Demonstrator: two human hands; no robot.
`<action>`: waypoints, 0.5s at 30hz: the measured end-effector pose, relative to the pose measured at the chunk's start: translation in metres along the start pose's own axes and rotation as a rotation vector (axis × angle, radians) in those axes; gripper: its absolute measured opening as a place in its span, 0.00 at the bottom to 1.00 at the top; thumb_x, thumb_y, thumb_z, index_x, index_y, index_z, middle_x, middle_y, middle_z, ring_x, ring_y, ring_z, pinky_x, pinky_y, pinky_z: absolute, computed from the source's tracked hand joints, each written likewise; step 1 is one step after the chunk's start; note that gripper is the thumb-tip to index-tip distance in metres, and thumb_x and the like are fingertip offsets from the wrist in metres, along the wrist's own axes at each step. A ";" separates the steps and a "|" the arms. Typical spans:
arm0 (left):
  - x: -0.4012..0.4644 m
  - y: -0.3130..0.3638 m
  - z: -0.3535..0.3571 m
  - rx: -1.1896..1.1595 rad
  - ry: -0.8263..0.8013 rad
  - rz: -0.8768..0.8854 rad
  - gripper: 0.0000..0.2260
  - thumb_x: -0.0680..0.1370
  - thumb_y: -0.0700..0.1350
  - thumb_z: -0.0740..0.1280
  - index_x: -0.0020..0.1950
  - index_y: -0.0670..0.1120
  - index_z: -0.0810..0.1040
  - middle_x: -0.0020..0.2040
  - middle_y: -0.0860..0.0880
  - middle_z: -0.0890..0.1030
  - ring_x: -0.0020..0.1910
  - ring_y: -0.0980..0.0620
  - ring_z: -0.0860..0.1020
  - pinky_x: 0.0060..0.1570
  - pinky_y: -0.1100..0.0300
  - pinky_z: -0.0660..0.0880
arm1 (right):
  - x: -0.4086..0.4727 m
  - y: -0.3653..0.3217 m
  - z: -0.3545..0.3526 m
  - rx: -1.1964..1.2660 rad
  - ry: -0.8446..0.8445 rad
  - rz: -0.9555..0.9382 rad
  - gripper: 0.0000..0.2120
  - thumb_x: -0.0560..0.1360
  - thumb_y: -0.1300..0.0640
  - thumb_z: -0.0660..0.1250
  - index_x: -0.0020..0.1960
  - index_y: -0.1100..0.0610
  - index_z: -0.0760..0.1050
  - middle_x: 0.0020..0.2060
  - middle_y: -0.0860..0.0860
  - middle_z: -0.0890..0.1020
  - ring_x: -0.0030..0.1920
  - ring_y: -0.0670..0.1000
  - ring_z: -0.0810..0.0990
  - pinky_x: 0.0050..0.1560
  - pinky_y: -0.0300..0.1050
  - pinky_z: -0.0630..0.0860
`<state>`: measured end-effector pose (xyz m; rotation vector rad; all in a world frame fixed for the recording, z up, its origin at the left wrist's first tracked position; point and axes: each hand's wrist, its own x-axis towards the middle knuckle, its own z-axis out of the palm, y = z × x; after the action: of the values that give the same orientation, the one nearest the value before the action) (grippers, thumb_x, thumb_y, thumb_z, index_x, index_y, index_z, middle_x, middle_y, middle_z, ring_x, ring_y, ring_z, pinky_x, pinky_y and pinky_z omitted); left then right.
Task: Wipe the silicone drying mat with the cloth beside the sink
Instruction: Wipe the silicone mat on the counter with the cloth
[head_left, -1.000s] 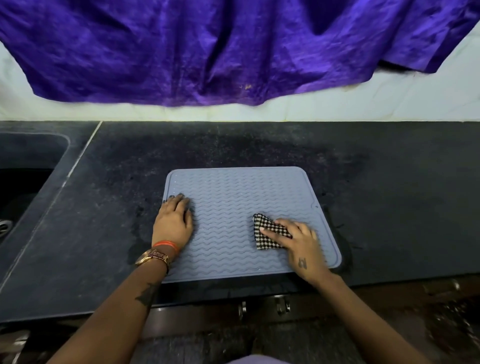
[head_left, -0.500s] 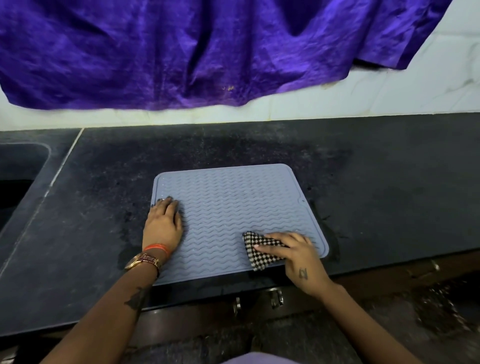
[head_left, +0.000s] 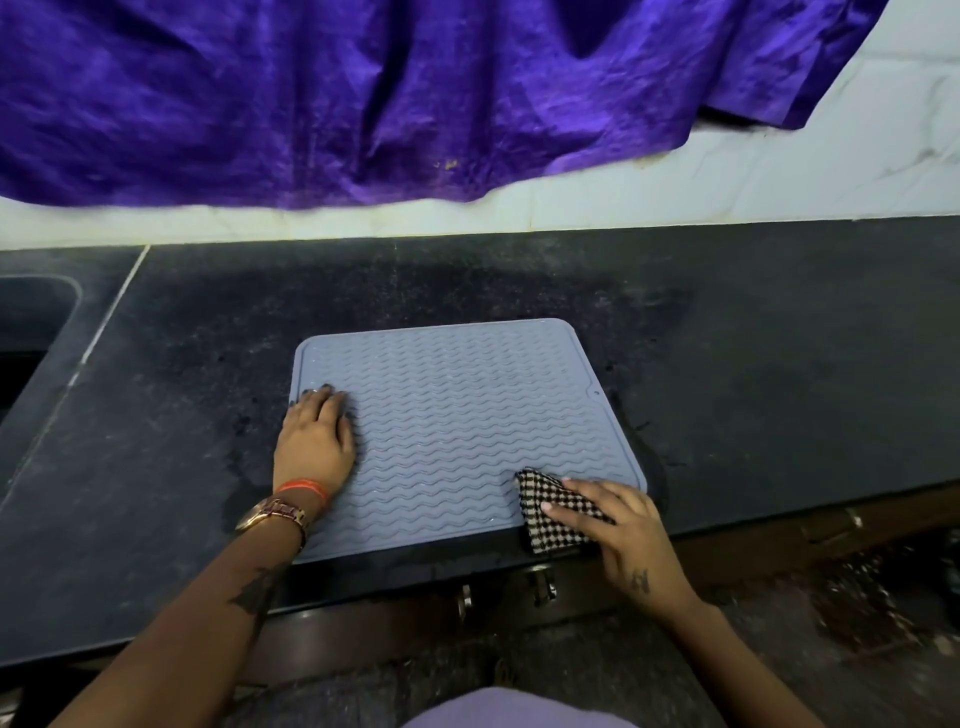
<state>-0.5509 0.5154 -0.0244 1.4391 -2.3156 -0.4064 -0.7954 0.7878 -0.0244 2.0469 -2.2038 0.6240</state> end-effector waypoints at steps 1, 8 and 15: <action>0.000 0.000 0.000 0.001 -0.001 0.000 0.23 0.74 0.47 0.54 0.63 0.37 0.74 0.66 0.36 0.73 0.66 0.35 0.68 0.69 0.43 0.63 | 0.004 0.002 -0.002 0.006 0.009 -0.002 0.36 0.60 0.74 0.64 0.61 0.44 0.76 0.61 0.48 0.78 0.54 0.56 0.78 0.51 0.54 0.74; 0.000 0.001 -0.001 -0.006 -0.007 -0.012 0.23 0.74 0.47 0.53 0.64 0.38 0.73 0.67 0.37 0.72 0.67 0.37 0.68 0.71 0.45 0.61 | 0.013 0.020 -0.009 -0.002 0.031 0.105 0.35 0.62 0.77 0.65 0.60 0.47 0.77 0.60 0.51 0.78 0.55 0.58 0.77 0.54 0.57 0.70; -0.001 0.002 -0.003 -0.023 0.008 -0.009 0.23 0.74 0.47 0.54 0.64 0.39 0.74 0.67 0.38 0.72 0.68 0.38 0.68 0.71 0.46 0.60 | 0.028 0.044 -0.004 0.059 0.106 0.090 0.31 0.62 0.72 0.59 0.58 0.47 0.78 0.58 0.47 0.79 0.55 0.53 0.75 0.54 0.55 0.71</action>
<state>-0.5506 0.5171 -0.0213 1.4383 -2.2917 -0.4277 -0.8425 0.7641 -0.0225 1.9016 -2.2527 0.7961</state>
